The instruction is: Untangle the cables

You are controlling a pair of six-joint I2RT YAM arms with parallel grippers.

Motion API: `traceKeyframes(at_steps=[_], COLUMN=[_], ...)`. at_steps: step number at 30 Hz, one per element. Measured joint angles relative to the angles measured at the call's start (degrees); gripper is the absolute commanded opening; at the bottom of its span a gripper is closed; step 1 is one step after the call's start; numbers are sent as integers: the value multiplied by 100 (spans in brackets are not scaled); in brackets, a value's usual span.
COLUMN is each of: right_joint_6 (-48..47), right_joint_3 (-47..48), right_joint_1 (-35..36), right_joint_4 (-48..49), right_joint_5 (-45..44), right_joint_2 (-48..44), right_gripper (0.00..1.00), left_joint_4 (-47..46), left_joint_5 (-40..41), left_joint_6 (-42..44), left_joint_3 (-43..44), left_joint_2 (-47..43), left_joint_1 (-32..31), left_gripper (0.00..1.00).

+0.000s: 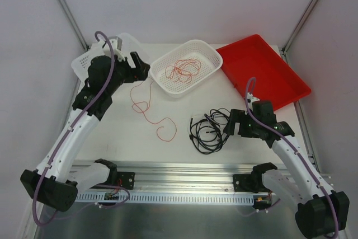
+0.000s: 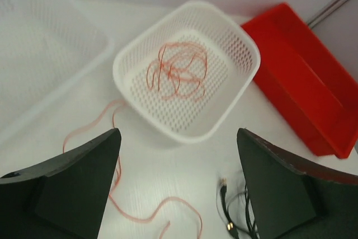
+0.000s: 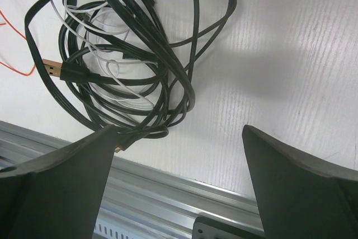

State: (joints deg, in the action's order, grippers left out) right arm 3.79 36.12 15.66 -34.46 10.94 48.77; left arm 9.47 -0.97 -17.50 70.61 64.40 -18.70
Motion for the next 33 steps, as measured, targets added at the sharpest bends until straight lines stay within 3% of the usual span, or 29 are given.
traceKeyframes(at_steps=[5,12,20,33], right_joint_6=[2,2,4,-15], right_joint_3=[-2,0,-2,-15], right_joint_1=[0,0,2,2], right_joint_4=[0,-13,-138,-302], right_joint_5=[20,55,94,254], right_joint_2=[-20,-197,-568,-938], right_gripper=[99,99,99,99], left_joint_4=[682,1711,2002,2006], left_joint_5=[175,481,1091,1670], left_joint_6=[-826,-1759,-2363,-3077], left_joint_3=[-1445,-2498,-2297,-999], left_joint_2=[-774,-549,894,2844], left_joint_1=[0,-7,-7,4], left_gripper=[94,96,88,70])
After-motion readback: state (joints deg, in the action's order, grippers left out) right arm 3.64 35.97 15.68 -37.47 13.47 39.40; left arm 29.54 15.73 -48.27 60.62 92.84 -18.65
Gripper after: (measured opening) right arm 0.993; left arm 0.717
